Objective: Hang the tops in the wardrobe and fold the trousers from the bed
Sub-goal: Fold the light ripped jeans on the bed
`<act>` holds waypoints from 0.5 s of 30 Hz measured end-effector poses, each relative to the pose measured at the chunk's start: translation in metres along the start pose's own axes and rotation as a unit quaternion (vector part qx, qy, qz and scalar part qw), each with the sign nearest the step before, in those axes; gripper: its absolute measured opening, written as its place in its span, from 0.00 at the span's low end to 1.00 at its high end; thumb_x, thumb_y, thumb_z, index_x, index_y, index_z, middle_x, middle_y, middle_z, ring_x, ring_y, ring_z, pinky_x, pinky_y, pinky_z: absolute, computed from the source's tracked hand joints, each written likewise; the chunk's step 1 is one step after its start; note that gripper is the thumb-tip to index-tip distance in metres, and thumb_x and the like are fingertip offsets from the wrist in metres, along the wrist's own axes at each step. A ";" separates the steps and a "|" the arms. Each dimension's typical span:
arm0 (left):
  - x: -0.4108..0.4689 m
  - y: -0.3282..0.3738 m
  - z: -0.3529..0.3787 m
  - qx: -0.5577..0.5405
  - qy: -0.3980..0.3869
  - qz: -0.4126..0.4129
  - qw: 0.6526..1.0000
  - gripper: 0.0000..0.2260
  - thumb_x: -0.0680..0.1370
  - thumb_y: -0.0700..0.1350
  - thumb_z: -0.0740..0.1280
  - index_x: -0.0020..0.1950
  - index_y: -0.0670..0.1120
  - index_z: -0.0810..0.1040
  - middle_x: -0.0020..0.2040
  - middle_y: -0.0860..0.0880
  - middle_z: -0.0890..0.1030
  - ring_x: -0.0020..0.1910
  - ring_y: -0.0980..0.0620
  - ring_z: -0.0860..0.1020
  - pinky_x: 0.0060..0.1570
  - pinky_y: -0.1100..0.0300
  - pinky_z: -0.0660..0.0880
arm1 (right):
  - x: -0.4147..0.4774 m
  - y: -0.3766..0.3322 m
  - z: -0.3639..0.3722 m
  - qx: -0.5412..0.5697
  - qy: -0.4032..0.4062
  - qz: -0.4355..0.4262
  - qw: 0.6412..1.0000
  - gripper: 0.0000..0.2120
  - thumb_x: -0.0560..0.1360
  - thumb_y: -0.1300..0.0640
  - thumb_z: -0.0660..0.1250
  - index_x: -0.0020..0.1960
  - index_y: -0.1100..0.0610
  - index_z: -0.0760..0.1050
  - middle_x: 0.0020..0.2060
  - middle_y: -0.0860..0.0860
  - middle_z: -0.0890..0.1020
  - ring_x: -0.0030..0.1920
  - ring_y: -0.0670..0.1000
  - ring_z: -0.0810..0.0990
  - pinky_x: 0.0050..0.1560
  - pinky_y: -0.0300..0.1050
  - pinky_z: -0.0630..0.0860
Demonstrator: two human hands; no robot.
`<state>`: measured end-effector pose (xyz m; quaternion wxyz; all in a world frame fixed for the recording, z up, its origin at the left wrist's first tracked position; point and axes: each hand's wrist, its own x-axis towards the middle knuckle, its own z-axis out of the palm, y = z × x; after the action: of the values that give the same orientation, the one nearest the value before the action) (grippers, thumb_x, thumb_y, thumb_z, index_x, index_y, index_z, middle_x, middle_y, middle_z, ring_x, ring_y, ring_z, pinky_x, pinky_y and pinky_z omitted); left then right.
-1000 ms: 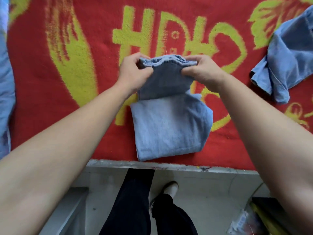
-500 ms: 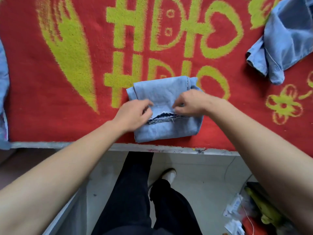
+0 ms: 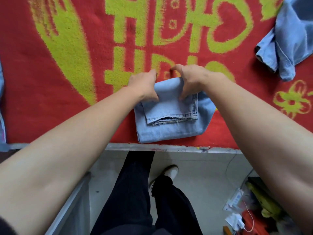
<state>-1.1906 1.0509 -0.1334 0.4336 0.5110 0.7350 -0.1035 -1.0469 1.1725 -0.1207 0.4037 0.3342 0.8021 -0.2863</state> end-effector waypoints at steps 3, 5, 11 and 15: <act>-0.012 0.003 0.014 -0.013 0.016 0.003 1.000 0.40 0.68 0.45 0.74 0.75 0.47 0.57 0.52 0.42 0.78 0.50 0.39 0.76 0.42 0.51 0.71 | -0.010 -0.001 0.007 -0.040 0.011 0.002 0.999 0.57 0.57 0.47 0.82 0.78 0.52 0.55 0.62 0.59 0.76 0.60 0.61 0.77 0.49 0.49 0.75; -0.022 0.005 0.022 -0.022 0.039 0.002 0.999 0.43 0.69 0.41 0.71 0.78 0.48 0.52 0.53 0.42 0.77 0.55 0.37 0.76 0.44 0.50 0.71 | -0.021 -0.005 0.009 -0.080 0.022 0.010 0.997 0.58 0.59 0.44 0.82 0.79 0.53 0.52 0.65 0.61 0.70 0.60 0.63 0.76 0.51 0.53 0.76; -0.061 0.018 0.030 0.019 0.071 -0.014 0.997 0.29 0.70 0.40 0.68 0.71 0.49 0.69 0.67 0.41 0.63 0.65 0.39 0.64 0.53 0.47 0.72 | -0.064 -0.028 0.010 -0.136 0.022 0.056 0.989 0.44 0.70 0.49 0.73 0.79 0.51 0.54 0.79 0.58 0.47 0.69 0.61 0.72 0.55 0.54 0.75; -0.113 0.030 0.025 0.042 0.149 -0.028 0.988 0.29 0.71 0.43 0.70 0.72 0.54 0.69 0.79 0.45 0.54 0.72 0.41 0.60 0.57 0.46 0.72 | -0.117 -0.044 0.005 -0.120 0.070 0.035 0.990 0.24 0.73 0.51 0.67 0.69 0.47 0.71 0.68 0.54 0.69 0.60 0.57 0.78 0.45 0.50 0.71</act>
<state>-1.1404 0.9753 -0.0556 0.2942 0.5175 0.8006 -0.0687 -1.0258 1.1062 -0.0164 0.3937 0.3307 0.8445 -0.1499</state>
